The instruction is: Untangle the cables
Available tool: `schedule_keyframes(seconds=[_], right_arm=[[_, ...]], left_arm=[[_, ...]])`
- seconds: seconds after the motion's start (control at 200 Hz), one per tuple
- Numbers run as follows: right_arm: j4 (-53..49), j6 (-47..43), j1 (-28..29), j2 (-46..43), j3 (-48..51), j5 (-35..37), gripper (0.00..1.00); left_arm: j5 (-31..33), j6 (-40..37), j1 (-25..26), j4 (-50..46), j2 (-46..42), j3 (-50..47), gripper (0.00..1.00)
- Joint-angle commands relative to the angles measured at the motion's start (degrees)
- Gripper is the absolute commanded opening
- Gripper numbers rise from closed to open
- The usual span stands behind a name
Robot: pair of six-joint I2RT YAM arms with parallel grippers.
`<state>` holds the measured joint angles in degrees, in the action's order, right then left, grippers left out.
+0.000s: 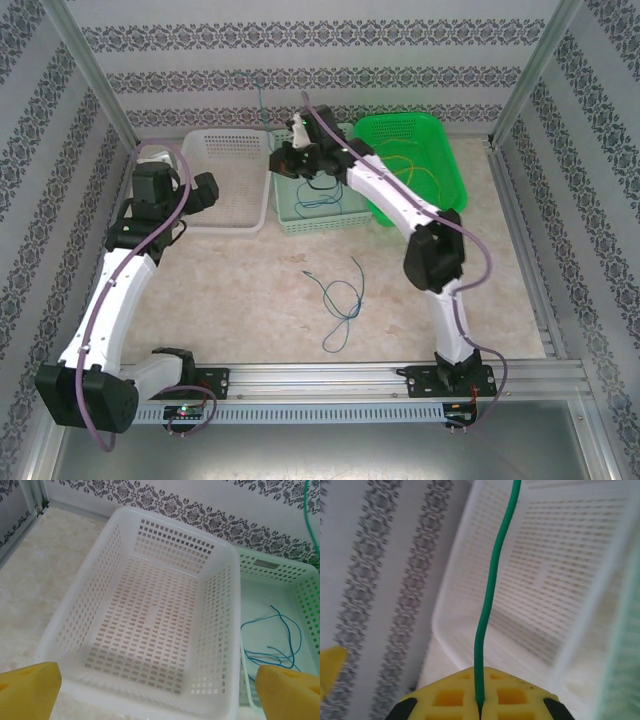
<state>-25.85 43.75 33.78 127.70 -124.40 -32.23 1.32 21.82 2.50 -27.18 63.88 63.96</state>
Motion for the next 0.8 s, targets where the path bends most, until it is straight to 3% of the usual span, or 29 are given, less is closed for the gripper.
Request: schedule_keyframes(seconds=[0.0, 0.115, 0.325, 0.794], right_arm=[[7.68, 14.06, 0.97, 6.75, -9.18, -7.90, 0.00], [10.48, 20.24, 1.24, 12.23, -14.68, -8.58, 0.00], [11.74, 23.24, 1.72, 17.10, -16.31, -6.22, 0.00], [7.28, 20.16, 4.07, 24.13, -16.05, -1.66, 0.00]], left_arm=[[-2.46, 1.90, -1.30, -0.13, -1.56, -0.02, 1.00], [-3.63, 2.02, -2.08, -0.10, -2.24, -0.89, 1.00], [-5.09, 2.59, -2.50, 0.20, -2.84, -2.01, 1.00], [-6.07, 2.52, -3.05, 0.20, -3.23, -3.62, 1.00]])
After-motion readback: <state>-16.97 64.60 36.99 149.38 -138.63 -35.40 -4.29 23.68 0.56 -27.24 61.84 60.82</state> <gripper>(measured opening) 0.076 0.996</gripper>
